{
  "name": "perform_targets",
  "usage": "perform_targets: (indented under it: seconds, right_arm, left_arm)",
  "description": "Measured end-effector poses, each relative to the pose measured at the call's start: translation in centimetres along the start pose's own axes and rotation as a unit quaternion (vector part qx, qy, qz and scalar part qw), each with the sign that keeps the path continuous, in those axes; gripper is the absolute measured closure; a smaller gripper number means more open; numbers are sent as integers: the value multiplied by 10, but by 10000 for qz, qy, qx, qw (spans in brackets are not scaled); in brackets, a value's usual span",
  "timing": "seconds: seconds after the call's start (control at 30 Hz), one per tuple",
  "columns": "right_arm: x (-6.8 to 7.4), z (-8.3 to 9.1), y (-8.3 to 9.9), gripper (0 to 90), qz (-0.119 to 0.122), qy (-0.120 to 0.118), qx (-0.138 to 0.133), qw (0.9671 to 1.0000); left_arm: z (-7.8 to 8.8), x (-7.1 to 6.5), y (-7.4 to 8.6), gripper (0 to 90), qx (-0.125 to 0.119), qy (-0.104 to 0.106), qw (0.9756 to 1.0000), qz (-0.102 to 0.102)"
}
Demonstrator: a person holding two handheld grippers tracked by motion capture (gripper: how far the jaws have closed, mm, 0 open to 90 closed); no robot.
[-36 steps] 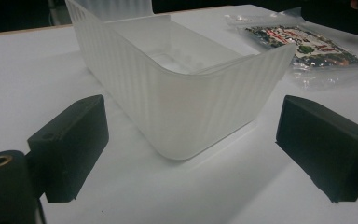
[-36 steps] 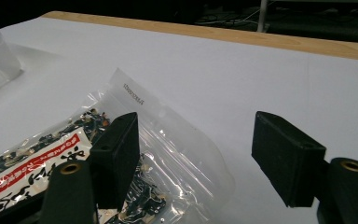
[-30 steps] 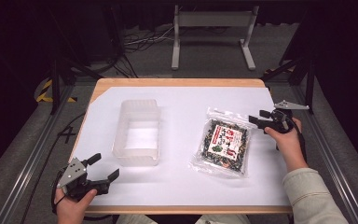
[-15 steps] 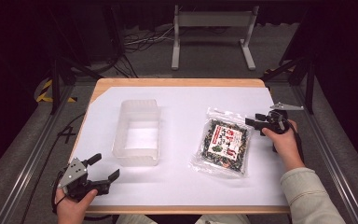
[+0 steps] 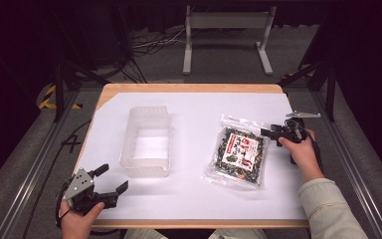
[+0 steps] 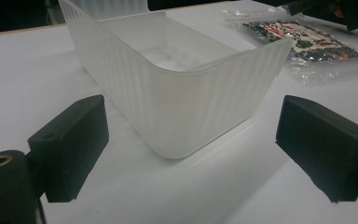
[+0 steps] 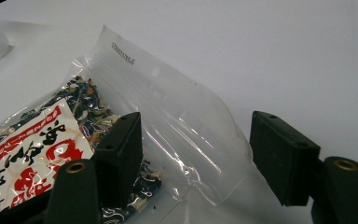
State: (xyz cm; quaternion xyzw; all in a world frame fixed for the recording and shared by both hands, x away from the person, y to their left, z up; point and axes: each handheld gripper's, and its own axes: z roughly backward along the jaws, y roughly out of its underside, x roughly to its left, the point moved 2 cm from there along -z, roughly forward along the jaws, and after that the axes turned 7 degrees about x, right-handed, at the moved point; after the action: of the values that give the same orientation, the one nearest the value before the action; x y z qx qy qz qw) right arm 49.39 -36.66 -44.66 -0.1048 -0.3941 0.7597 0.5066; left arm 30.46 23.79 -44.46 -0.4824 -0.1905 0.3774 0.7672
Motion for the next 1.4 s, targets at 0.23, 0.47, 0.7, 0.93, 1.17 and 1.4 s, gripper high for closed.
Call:
perform_targets:
  seconds: [0.23, 0.47, 0.7, 0.93, 1.17, 1.4]
  right_arm:
    - [2, -3, 2, 454, 4, -119, 239, 9996]
    - [0, -3, 4, 551, -150, -106, 339, 9993]
    - [1, 2, 4, 700, -70, -89, 355, 9993]
    - [2, 4, 6, 849, 15, -16, 254, 9997]
    - [10, 6, 2, 898, 328, 223, 333, 9987]
    - [14, 16, -2, 900, 421, 215, 259, 9985]
  left_arm:
    - [0, -1, 0, 103, 15, 22, 10000, 9]
    - [-3, -3, 0, 104, 58, 62, 10000, -24]
    - [-2, -2, 0, 103, 57, 47, 10000, -28]
    - [-3, -3, 0, 103, 64, 69, 9999, -37]
    - [-3, -2, -1, 97, 6, 77, 10000, 7]
    - [0, -3, -3, 74, -28, 99, 9999, 37]
